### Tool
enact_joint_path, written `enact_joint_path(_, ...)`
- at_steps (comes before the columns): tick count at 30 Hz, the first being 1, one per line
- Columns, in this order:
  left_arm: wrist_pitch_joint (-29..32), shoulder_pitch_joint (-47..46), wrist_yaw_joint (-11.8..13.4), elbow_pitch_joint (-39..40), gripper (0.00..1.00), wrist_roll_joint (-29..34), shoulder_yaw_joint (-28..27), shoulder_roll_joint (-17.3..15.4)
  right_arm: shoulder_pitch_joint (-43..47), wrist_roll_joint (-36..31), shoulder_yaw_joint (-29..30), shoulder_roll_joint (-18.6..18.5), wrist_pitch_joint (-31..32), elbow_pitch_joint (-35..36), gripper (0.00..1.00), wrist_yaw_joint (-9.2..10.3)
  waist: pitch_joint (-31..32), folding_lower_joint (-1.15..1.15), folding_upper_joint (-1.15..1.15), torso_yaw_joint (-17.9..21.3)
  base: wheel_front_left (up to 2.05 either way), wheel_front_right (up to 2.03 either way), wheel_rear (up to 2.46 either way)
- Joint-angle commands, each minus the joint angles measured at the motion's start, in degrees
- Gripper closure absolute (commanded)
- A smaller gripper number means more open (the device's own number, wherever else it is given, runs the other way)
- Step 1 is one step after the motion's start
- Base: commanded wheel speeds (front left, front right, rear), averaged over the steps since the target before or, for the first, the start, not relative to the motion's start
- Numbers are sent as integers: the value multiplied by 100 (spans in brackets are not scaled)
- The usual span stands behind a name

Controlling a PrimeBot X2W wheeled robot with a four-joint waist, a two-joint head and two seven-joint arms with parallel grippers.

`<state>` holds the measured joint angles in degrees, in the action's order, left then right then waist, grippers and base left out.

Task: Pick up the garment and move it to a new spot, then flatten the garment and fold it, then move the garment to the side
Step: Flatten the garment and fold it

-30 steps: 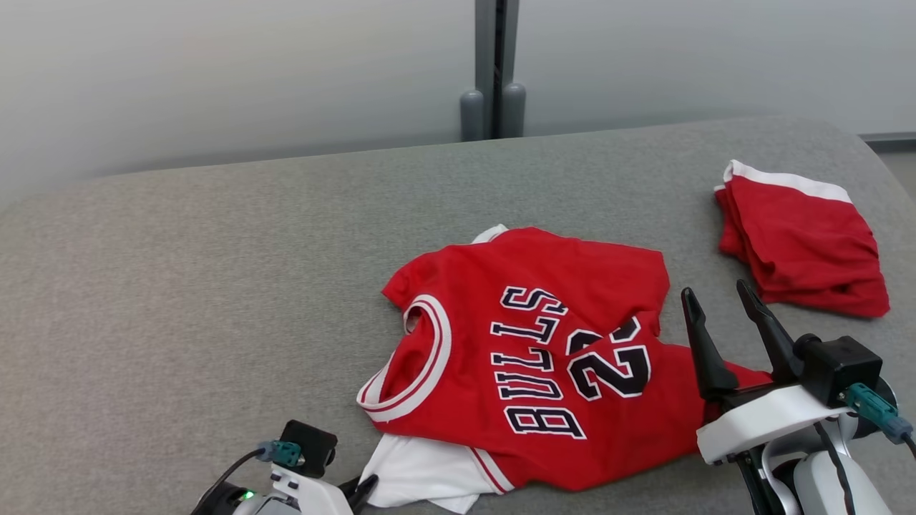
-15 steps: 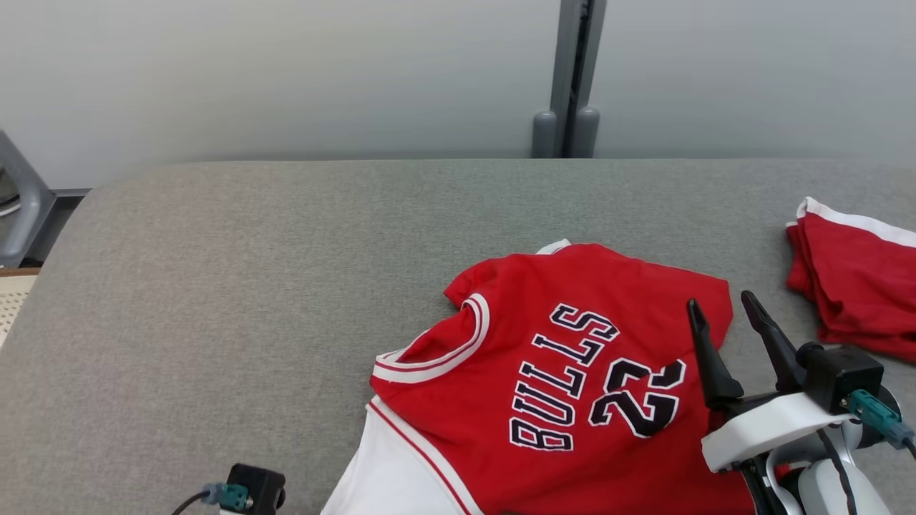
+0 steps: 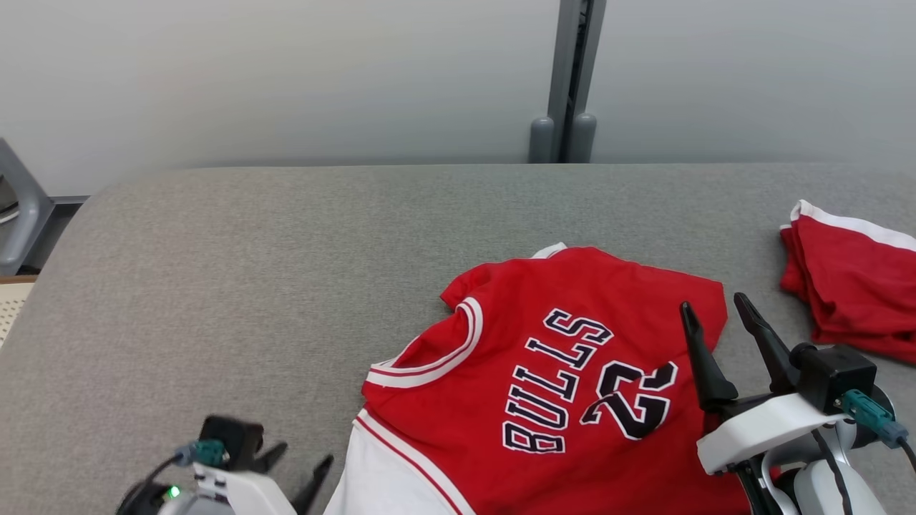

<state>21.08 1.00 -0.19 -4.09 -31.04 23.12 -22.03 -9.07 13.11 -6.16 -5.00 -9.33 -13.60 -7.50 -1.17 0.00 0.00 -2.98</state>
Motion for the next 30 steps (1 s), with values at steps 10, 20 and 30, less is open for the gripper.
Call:
enact_joint_path(10,245,-2010,-355,-443,0,526,272,42,-261,-39,-81,-19,1,97,0,0,-478,0,0,491,0,0,0)
enact_joint_path(20,610,-4154,-717,-2469,0,75,693,564,-631,-115,-189,5,-28,118,0,0,-1161,0,0,1197,0,0,0)
enact_joint_path(30,1090,-4995,-736,-3300,0,-1140,1744,412,-817,-119,-223,17,-84,99,0,0,-1503,0,0,1658,0,0,0)
